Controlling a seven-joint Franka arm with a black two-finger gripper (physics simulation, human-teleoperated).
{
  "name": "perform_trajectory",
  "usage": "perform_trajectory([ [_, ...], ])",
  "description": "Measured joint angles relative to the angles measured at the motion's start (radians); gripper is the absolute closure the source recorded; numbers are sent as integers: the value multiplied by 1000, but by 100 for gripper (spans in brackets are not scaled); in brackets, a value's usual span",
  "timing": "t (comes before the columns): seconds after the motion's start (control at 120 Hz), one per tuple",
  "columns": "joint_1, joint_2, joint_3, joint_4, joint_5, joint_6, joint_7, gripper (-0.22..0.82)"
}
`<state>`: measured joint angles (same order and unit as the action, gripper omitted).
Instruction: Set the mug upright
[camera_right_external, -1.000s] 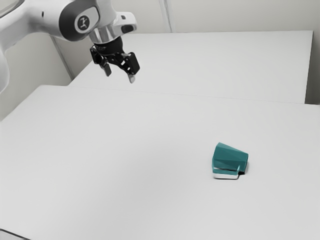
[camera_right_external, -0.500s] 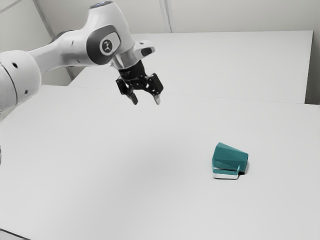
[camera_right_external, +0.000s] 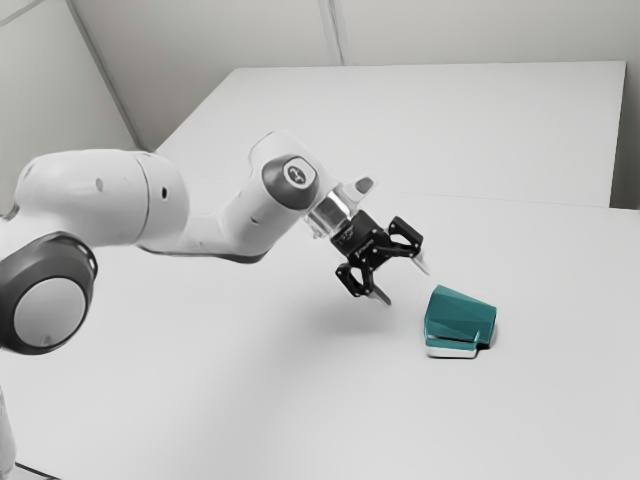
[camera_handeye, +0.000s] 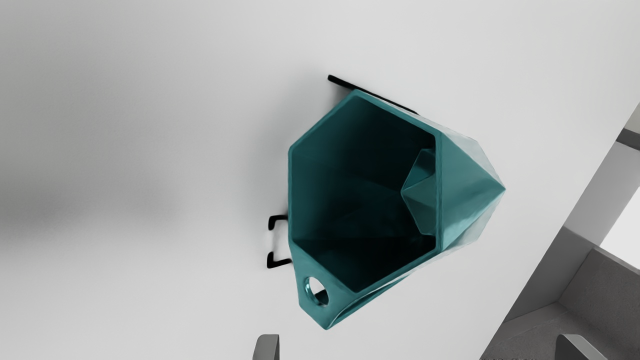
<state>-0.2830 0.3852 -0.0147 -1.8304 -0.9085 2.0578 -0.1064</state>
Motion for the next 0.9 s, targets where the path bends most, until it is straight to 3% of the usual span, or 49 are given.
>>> perform_trajectory([
  [0.358,-26,120,-8,70,-95,87,3,0],
  [0.808,-58,151,-34,90,-163,126,7,0],
  [0.9,-61,152,-35,90,-164,132,7,9],
])
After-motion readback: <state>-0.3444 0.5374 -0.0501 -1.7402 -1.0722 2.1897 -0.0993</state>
